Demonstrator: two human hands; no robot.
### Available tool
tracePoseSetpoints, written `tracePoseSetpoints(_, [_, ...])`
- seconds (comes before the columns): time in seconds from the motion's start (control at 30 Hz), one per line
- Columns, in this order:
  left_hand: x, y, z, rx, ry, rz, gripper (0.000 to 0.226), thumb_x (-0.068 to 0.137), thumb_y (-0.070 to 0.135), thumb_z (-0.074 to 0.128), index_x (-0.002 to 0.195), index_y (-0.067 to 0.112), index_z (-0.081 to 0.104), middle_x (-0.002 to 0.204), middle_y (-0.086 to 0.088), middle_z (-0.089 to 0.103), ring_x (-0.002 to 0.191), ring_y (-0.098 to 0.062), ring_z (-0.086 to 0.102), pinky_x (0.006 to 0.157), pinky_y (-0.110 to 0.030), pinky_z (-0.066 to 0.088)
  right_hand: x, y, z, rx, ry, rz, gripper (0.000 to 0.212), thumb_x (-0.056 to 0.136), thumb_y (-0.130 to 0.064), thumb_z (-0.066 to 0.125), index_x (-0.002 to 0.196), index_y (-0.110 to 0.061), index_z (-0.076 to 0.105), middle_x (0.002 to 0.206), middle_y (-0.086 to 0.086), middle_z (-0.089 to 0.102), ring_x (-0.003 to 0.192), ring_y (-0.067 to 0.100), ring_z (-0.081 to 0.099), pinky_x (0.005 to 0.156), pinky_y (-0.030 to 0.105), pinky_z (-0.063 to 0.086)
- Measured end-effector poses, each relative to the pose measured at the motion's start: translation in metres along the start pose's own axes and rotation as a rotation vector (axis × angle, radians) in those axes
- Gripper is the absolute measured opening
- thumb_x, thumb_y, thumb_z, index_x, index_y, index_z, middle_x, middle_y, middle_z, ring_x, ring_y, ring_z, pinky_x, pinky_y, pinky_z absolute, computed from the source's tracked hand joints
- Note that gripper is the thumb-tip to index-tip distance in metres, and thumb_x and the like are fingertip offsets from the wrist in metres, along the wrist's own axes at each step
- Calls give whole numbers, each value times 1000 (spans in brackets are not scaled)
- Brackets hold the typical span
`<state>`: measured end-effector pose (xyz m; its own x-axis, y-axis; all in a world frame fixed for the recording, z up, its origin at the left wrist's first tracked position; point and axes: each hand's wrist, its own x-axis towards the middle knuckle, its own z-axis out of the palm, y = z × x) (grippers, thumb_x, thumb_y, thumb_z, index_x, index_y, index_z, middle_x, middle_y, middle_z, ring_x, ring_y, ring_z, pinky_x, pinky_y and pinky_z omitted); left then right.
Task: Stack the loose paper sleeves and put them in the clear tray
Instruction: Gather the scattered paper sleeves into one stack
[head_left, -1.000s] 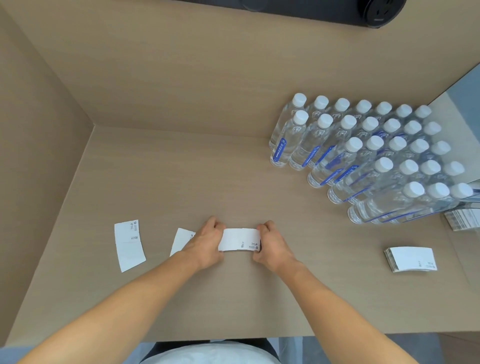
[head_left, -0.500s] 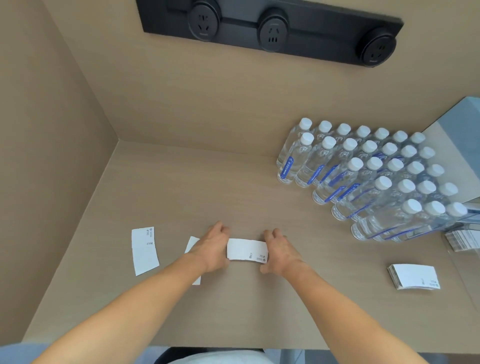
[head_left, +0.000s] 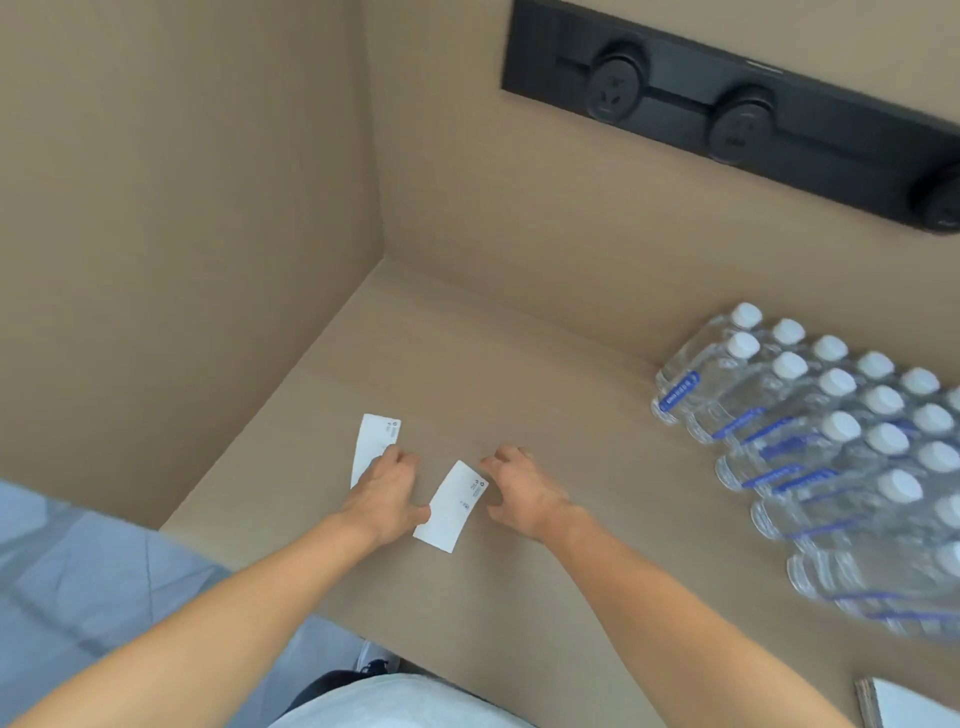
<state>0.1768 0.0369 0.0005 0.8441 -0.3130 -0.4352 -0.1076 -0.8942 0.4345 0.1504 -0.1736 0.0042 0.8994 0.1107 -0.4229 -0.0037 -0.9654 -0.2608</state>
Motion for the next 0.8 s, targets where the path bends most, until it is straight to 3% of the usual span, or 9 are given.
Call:
tracePoseSetpoints(0.1, [-13,2,12,-62,39,-74,47,82,32,63,122,11,49,119,-2,44,108,-24,48,87,-38,49,14,-6,-5,-35,-36,-101,48,85,-12,59,131,-17,51,129,5,44,124,24,42,79,30,45])
tracePoseSetpoints(0.27, [-29,20,40,-138,55,-211,44,84,35,64,118,12,47,120,-3,42,109,-25,49,87,-38,49,28,-6,-7,-140,-107,-254,44,84,-6,57,127,-13,52,129,8,44,124,28,43,92,40,50])
tracePoseSetpoints(0.47, [-36,43,66,-105,149,-345,49,77,31,72,116,11,48,121,-6,42,112,-26,41,93,-34,46,37,-1,4,-263,-157,-405,61,80,0,59,137,-17,43,139,1,38,132,22,32,86,34,52])
tracePoseSetpoints(0.8, [-37,35,65,-60,165,-253,39,77,25,67,110,11,50,117,-6,44,114,-25,38,94,-33,45,23,-2,4,-274,-110,-386,41,79,-11,65,117,-9,52,125,5,41,122,21,40,76,29,42])
